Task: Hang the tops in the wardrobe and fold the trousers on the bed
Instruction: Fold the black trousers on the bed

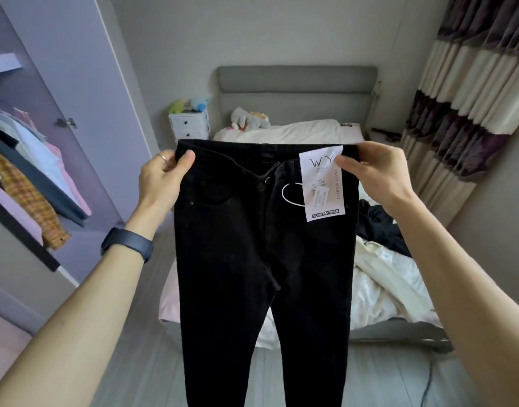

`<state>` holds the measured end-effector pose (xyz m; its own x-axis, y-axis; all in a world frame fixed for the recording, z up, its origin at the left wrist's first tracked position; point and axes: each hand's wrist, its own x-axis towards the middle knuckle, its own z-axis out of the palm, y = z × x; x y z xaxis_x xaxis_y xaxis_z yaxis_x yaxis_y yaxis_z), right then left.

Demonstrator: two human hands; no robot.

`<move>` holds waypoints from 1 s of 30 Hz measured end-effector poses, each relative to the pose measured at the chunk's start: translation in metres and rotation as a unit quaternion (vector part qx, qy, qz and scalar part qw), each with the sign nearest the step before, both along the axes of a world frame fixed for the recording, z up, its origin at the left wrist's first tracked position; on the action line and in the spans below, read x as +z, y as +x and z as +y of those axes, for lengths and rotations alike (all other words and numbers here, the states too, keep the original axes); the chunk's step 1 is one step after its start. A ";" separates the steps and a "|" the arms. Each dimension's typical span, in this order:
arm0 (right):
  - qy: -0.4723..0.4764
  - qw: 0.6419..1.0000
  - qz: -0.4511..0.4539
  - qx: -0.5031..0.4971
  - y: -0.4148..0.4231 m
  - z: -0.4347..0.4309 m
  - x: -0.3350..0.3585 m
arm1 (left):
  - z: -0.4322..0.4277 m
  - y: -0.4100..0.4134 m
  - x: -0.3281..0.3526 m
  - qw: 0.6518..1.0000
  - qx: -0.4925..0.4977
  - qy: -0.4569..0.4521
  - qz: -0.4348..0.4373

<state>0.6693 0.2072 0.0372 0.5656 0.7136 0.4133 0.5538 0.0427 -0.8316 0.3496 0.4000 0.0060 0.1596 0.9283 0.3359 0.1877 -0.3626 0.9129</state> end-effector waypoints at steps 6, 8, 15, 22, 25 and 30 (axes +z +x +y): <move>-0.010 1.000 0.018 -0.023 0.027 0.091 0.002 | 0.090 0.032 0.001 1.000 -0.018 -0.013 -0.002; -0.006 0.999 0.014 -0.029 0.037 0.123 0.005 | 0.118 0.045 0.004 1.000 -0.014 -0.011 -0.001; -0.025 0.998 -0.001 -0.056 0.091 0.236 -0.017 | 0.223 0.107 -0.001 0.996 -0.006 -0.010 0.087; -0.080 0.994 -0.020 -0.076 0.173 0.347 -0.082 | 0.337 0.187 -0.054 0.979 0.016 -0.045 0.198; -0.130 0.988 -0.005 -0.082 0.221 0.405 -0.128 | 0.395 0.236 -0.091 0.970 0.018 -0.079 0.228; -0.224 0.972 0.040 -0.064 0.284 0.506 -0.221 | 0.483 0.315 -0.176 0.946 0.021 -0.193 0.260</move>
